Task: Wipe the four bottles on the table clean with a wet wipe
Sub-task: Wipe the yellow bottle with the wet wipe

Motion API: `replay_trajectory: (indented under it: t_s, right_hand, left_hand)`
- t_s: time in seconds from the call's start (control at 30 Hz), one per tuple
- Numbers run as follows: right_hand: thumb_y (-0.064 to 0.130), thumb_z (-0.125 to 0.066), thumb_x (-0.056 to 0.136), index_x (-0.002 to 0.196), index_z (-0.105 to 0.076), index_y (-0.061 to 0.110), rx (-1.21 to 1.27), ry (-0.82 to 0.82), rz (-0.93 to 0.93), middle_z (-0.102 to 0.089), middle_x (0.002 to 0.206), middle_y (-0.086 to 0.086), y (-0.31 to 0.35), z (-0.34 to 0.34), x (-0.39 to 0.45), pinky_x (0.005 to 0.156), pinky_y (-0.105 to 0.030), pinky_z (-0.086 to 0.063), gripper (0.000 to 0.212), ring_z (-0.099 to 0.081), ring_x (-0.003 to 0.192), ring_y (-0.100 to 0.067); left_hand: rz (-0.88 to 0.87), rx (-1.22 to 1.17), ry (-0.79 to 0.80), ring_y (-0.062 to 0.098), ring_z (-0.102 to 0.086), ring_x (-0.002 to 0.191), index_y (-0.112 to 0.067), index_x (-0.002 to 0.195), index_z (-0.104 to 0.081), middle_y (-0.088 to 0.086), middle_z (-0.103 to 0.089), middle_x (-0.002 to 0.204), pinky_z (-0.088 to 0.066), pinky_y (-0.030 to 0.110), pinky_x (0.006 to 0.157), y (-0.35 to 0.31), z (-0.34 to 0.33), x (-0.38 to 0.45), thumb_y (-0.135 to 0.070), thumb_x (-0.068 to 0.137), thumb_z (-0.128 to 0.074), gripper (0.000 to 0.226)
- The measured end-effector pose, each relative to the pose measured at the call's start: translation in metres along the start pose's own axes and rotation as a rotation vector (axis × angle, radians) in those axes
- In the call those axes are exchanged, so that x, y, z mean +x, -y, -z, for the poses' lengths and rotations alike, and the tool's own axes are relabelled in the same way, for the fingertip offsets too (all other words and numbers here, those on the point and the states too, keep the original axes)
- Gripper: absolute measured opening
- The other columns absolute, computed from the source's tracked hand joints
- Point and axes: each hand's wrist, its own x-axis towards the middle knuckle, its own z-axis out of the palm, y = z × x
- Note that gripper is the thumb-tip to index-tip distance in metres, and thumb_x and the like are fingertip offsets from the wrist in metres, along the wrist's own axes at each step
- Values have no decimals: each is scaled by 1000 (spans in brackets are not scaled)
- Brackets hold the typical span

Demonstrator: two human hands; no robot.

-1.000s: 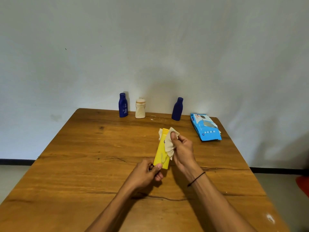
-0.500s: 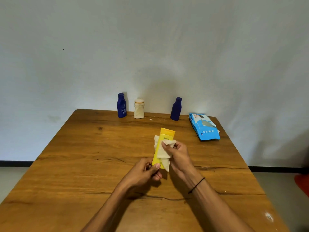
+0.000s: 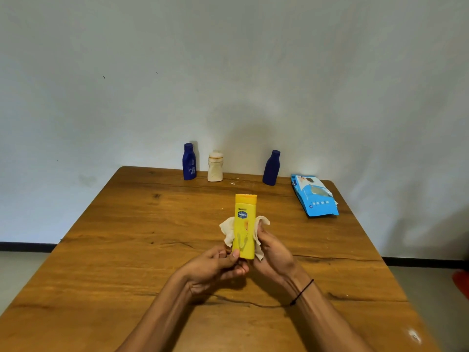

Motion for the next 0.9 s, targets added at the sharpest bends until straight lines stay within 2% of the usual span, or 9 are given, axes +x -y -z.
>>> replay_trajectory:
  t_s: [0.1,0.23,0.33,0.43,0.53,0.6,0.67,0.8,0.9]
  right_hand:
    - [30,-31,108,129,-64,3,46,19,15,-69,119,-26,8,-2,7,96,-50,-55,47,-68,100,-35]
    - [28,-38,109,111,-69,2,180,30,111,-57,98,-18,21,-10,18,90,-42,-46,40,-57,87,-28]
    - [36,-41,112,116,-60,6,230,10,144,-56,97,-16,18,-10,26,88,-41,-45,36,-54,88,-26]
    - [42,-52,103,129,-58,8,148,-204,207,-66,108,-20,17,-16,30,87,-42,-53,43,-63,91,-27]
    - [41,-47,104,142,-51,9,109,-374,305,-68,121,-15,22,-15,38,86,-38,-54,50,-65,102,-22]
    - [41,-46,105,141,-51,10,47,-431,354,-68,117,-10,24,-14,42,85,-37,-55,47,-65,101,-19]
    - [40,-47,105,136,-53,14,-18,-457,373,-68,114,-8,24,-14,43,91,-42,-56,41,-65,100,-19]
    - [33,-55,103,129,-57,20,-205,-466,386,-70,120,-5,20,-15,45,103,-51,-54,29,-67,111,-23]
    - [25,-61,101,132,-61,13,-445,-372,371,-76,117,-7,4,-16,34,94,-48,-60,33,-73,108,-26]
  left_hand:
    - [59,-25,70,15,-73,84,0,106,-68,15,-72,91,-63,22,78,-2,-2,-5,-18,97,-61,21]
    - [168,-141,145,21,-77,83,2,113,-67,22,-72,94,-65,25,74,-3,-6,-10,-23,103,-53,30]
    - [202,-241,108,29,-78,84,6,109,-75,29,-70,97,-66,31,72,-5,-4,-8,-29,100,-53,42]
    - [175,-152,53,28,-77,87,1,119,-73,29,-71,102,-66,32,78,-9,-8,-5,-43,107,-44,54]
    - [-54,165,-171,25,-75,85,-4,123,-68,21,-76,104,-66,34,75,-10,-17,-3,-50,98,-59,53]
    - [-298,577,-322,21,-78,84,-20,122,-73,3,-81,100,-67,44,77,-9,-17,-3,-44,90,-78,41]
    - [-447,809,-422,13,-79,80,-29,114,-78,-8,-81,89,-66,47,76,-7,-16,-2,-37,91,-80,25]
    - [-572,790,-505,-1,-73,73,-27,97,-84,-15,-78,73,-60,30,70,-9,-25,4,-29,95,-77,8]
    - [-583,649,-470,7,-76,81,-24,98,-85,-7,-81,81,-63,39,79,-8,-19,11,-25,95,-77,9]
